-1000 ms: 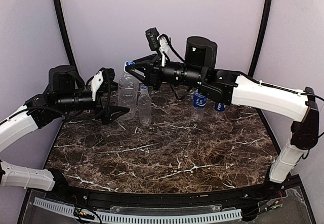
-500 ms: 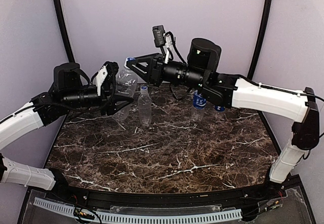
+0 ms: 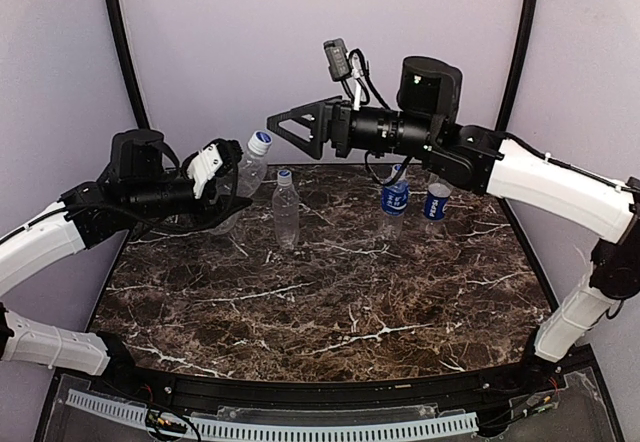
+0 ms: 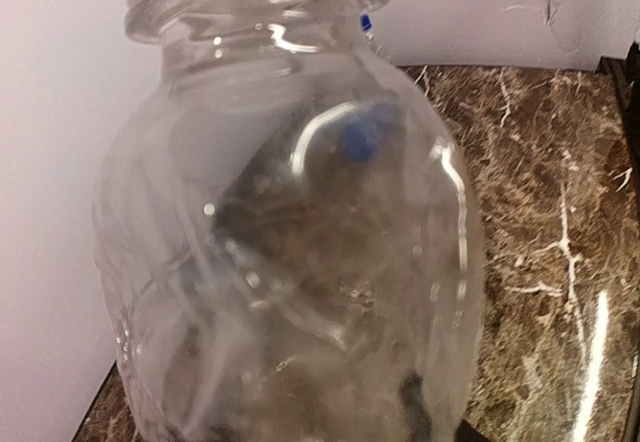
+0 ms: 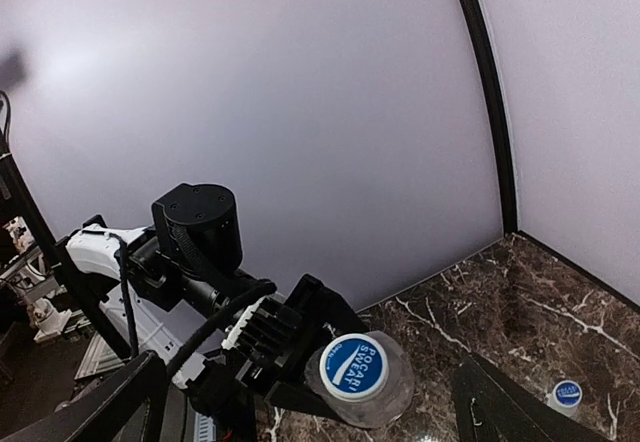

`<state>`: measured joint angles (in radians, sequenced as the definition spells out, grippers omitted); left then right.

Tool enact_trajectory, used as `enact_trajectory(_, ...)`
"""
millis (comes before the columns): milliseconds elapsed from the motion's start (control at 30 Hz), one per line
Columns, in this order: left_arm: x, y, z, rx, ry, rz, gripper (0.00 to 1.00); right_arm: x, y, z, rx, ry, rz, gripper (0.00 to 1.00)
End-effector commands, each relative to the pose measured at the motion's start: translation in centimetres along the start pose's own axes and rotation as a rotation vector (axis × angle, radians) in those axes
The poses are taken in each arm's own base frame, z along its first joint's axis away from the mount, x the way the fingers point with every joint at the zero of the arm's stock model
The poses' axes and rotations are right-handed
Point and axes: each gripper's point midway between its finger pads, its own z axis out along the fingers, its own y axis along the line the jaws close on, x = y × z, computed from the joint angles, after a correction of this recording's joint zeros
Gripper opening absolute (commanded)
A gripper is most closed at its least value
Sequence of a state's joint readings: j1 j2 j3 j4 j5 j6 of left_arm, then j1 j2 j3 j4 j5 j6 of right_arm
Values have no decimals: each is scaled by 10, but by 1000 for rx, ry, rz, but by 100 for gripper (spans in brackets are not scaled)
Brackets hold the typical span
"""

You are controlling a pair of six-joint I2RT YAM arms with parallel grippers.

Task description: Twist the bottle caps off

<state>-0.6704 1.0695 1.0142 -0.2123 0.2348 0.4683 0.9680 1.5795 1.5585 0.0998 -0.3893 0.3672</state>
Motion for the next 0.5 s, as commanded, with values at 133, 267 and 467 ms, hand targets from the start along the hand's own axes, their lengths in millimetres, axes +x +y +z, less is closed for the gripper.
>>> enact_trajectory(133,16,38,-4,-282,228,341,38,38,-35,25,161,153,254,94)
enact_trajectory(267,17,37,-3,-301,235,373,38,43,-39,28,174,166,271,83)
enact_trajectory(467,19,34,-1,-303,229,381,38,53,-38,26,168,192,290,56)
